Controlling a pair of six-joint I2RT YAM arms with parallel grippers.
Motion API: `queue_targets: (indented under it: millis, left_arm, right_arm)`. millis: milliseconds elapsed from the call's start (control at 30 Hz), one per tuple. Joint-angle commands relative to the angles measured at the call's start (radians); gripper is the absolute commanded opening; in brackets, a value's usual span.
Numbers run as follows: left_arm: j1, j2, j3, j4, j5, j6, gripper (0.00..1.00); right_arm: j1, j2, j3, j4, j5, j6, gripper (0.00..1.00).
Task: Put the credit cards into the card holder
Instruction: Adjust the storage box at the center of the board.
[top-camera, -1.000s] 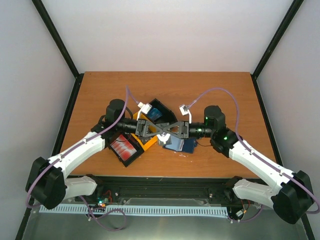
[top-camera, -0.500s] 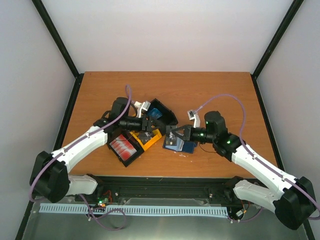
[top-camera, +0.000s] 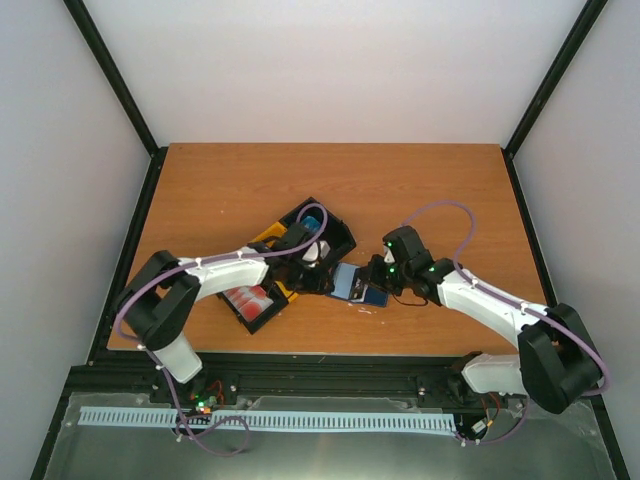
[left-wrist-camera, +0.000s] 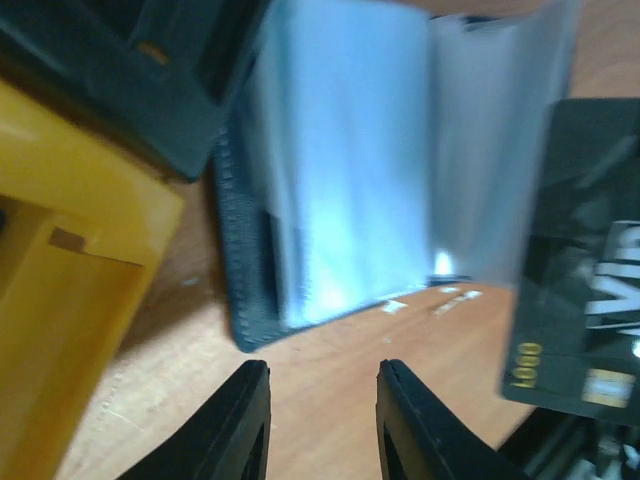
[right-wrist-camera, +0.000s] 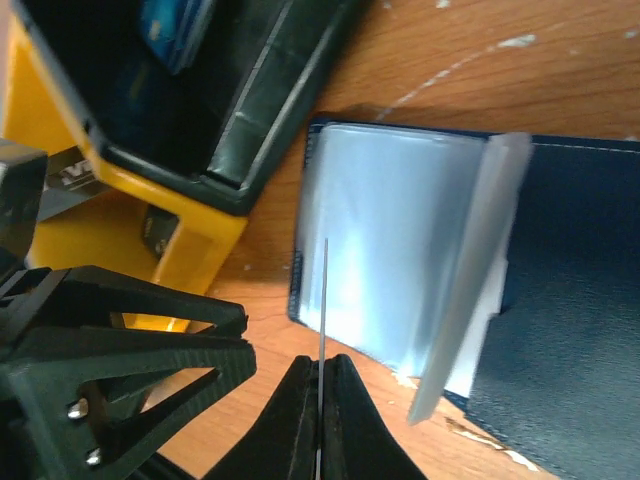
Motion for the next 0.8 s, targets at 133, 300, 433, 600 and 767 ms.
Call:
queue_targets:
  millis: [133, 300, 433, 600, 767]
  left_arm:
    - [-0.021, 0.079, 0.106, -0.154, -0.242, 0.085, 0.32]
    - [-0.021, 0.139, 0.185, -0.236, -0.434, 0.081, 0.31]
    - [-0.019, 0.173, 0.229, -0.241, -0.479, 0.097, 0.31]
    - [-0.007, 0.195, 0.231, -0.229, -0.490, 0.120, 0.31]
    - [0.046, 0.162, 0.201, -0.162, -0.377, 0.165, 0.34]
  right_arm:
    - [-0.026, 0.020, -0.003, -0.030, 0.060, -0.006, 0.03]
    - [-0.063, 0.078, -0.016, 0.078, -0.003, -0.099, 0.03]
    - [-0.121, 0.125, 0.015, 0.048, -0.029, -0.177, 0.03]
    - [-0.155, 0.136, -0.008, 0.046, -0.064, -0.195, 0.03]
    - [-0.164, 0.141, -0.071, 0.162, -0.137, -0.150, 0.03]
